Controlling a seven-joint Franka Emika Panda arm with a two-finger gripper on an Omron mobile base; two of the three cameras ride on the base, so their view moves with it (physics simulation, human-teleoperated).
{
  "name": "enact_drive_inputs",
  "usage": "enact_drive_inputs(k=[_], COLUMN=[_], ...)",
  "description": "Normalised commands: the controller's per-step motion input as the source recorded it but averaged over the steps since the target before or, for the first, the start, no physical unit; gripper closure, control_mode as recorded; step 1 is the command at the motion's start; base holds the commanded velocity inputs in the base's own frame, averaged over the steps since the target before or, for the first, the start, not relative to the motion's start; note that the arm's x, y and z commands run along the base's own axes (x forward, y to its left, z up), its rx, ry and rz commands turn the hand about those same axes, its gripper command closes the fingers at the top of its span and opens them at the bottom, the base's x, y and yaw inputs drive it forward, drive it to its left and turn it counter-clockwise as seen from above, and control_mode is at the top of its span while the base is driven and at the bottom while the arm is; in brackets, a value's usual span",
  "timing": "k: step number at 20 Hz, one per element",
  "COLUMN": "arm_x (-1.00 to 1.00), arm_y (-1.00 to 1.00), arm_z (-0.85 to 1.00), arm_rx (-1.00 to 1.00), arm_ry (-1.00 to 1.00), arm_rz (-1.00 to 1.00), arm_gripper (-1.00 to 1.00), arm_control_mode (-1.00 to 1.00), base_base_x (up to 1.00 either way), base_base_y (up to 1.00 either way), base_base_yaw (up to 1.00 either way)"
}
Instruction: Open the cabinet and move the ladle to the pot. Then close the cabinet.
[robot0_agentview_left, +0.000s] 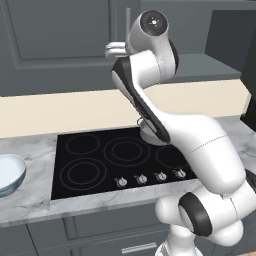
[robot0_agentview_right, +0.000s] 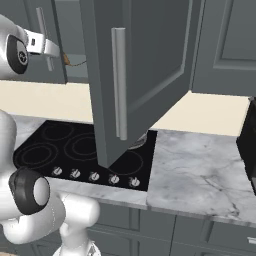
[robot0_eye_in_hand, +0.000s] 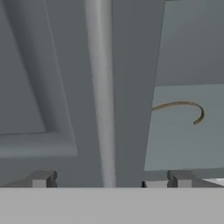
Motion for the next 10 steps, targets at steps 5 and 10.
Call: enact_drive_inputs(k=[5, 10], arm_x=[0.41, 0.25], arm_y=[0.13, 0.03], arm_z=[-0.01, -0.08], arm_rx=[0.0, 0.0], arm_ry=[0.0, 0.0], arm_rz=[0.04, 0.01], arm_gripper=[-1.0, -1.0], arm_control_mode=[-1.0, -1.0], base_base_x=[0.0, 0.0], base_base_y=[0.0, 0.0], base_base_yaw=[0.0, 0.0])
